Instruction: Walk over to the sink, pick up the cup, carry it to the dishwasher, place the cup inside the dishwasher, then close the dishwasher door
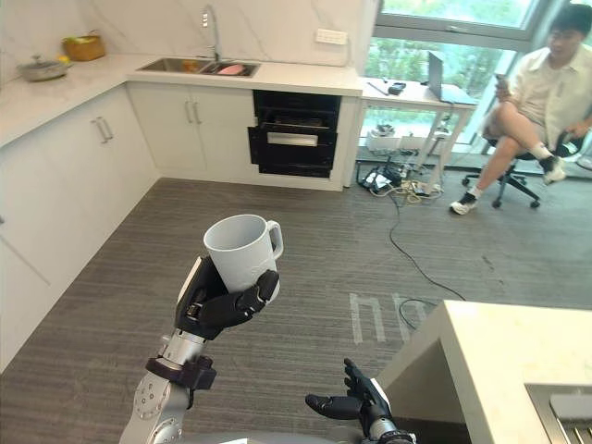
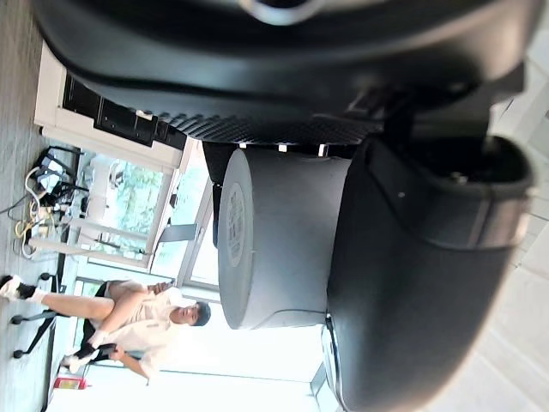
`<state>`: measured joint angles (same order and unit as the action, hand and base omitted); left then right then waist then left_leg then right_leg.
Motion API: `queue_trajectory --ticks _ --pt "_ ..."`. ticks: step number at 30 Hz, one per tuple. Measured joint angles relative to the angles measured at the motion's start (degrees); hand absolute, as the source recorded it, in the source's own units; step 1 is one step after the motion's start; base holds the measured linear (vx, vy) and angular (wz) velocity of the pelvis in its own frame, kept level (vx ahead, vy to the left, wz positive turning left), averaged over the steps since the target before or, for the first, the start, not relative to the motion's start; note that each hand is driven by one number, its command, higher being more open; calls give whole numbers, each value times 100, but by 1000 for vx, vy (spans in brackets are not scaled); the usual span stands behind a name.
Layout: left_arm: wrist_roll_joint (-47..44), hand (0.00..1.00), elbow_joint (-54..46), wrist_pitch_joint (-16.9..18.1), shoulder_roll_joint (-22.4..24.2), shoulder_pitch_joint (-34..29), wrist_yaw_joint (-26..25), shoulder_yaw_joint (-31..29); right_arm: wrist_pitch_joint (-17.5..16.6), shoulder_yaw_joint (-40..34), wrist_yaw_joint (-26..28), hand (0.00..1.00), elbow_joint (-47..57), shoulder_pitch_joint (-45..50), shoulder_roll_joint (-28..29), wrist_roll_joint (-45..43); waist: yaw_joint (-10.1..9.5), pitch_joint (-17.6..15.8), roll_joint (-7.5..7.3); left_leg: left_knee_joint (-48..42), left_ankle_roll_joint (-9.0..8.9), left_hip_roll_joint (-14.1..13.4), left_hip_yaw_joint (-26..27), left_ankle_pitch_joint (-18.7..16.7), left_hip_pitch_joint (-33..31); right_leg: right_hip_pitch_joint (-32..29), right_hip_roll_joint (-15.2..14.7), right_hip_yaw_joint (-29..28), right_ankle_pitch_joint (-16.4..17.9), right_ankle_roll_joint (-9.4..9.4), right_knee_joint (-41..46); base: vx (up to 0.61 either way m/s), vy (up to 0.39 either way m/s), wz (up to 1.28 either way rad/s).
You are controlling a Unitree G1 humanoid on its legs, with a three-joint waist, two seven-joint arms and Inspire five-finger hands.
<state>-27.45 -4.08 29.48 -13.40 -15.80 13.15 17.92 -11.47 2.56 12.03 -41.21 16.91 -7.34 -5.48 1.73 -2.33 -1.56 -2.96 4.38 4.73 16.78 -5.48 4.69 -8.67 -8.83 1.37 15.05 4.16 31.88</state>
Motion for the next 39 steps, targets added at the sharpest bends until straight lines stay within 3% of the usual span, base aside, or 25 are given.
queue_trajectory --ticks 3,5,6,8,16,17,24,33,39 --pt "0 0 175 -20 -31 34 61 -187 0 44 -78 100 -41 -46 39 4 -33 -20 -16 -174 -21 5 -300 -30 25 306 114 70 -103 -49 -911 133 -50 65" --pt "-26 0 251 -20 -18 34 56 -357 0 147 -58 100 -41 -134 52 16 -121 -13 -24 -190 -32 19 -354 -37 35 547 190 86 -398 -111 -1482 135 -77 27" --pt "-79 0 258 -14 18 34 51 -469 0 186 -41 100 -54 -246 53 17 -144 -19 -14 -189 -36 4 -415 -38 3 631 210 135 -743 -94 -1748 65 -69 22" --pt "-78 0 257 -11 118 33 28 -564 0 193 -44 100 -68 -398 46 34 -227 -60 86 -167 -77 -98 -500 -36 -14 797 313 249 -972 -8 -2080 88 -106 21" --pt "-78 0 256 -60 270 -51 29 -514 32 243 -348 100 -130 -728 -111 119 -230 -83 155 200 -381 -293 -528 73 382 1271 526 414 -1026 -134 -2493 83 -88 6" --pt "-75 0 437 -61 185 -235 44 -498 150 300 -373 100 -320 -739 -88 244 -204 2 256 784 -465 -444 -439 530 562 1398 752 488 -1339 -338 -2896 0 0 0" --pt "-87 0 438 -62 214 -258 39 -511 145 274 -371 100 -298 -625 -21 236 -170 0 212 783 -498 -473 -337 507 579 1408 792 401 -1371 -363 -2991 0 0 -7" --pt "-547 0 728 -217 406 -306 -138 -515 66 -6 -344 100 -177 -13 144 -9 -44 19 155 658 -589 -543 -506 441 426 1566 802 838 -1415 -386 -3307 20 -43 14" --pt "-863 0 713 -320 418 -462 -296 -522 57 -10 -345 100 104 189 154 -1 -44 15 159 411 -687 -500 -466 369 271 1603 633 1307 -1085 -349 -2926 -6 -27 46"
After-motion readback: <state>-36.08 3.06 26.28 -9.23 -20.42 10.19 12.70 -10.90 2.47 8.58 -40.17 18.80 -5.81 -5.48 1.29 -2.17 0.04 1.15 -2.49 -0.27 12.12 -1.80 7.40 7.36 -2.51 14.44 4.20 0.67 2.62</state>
